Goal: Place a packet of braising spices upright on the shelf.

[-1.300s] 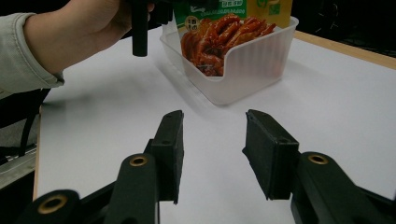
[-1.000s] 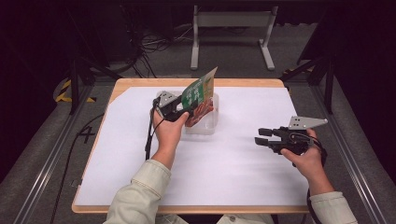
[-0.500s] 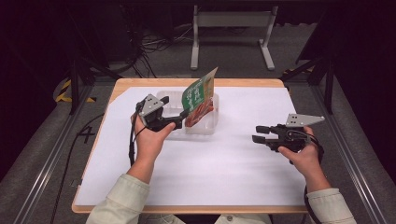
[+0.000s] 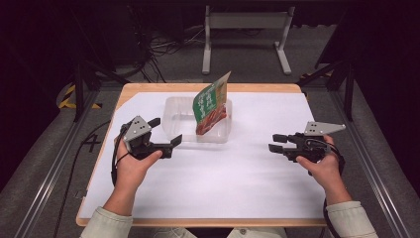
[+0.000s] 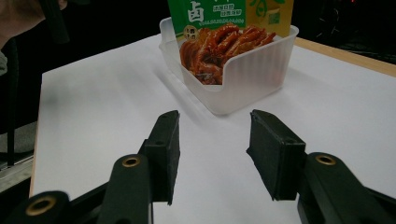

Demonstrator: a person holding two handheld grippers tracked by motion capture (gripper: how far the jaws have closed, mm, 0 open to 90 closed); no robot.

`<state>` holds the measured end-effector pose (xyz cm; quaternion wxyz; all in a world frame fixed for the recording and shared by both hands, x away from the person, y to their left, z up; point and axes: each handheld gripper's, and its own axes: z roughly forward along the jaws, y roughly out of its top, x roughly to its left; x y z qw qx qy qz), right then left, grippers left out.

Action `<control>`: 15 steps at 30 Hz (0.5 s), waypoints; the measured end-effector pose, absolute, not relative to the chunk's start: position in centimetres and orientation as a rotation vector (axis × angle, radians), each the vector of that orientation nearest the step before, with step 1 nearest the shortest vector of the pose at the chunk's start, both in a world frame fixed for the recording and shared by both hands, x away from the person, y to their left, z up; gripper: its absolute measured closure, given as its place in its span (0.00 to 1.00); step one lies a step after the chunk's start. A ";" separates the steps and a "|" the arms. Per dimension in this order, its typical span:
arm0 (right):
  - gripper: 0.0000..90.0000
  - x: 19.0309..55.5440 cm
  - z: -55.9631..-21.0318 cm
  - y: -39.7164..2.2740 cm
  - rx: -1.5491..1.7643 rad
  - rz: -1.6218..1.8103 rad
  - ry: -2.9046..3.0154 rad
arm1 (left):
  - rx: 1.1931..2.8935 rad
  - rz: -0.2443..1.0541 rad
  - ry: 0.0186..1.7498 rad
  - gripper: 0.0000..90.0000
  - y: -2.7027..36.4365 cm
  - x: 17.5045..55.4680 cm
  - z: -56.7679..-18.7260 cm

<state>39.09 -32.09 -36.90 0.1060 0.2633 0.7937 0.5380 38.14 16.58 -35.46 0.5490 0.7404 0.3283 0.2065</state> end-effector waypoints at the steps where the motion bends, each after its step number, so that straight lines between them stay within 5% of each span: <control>1: 0.59 39.1 -36.9 -32.1 0.776 1.584 2.338 | 1.760 0.481 0.772 0.06 16.8 38.1 -35.5; 15: 0.58 39.0 -37.0 -32.4 0.781 1.580 2.334 | 1.836 0.389 0.685 0.05 19.3 36.5 -35.9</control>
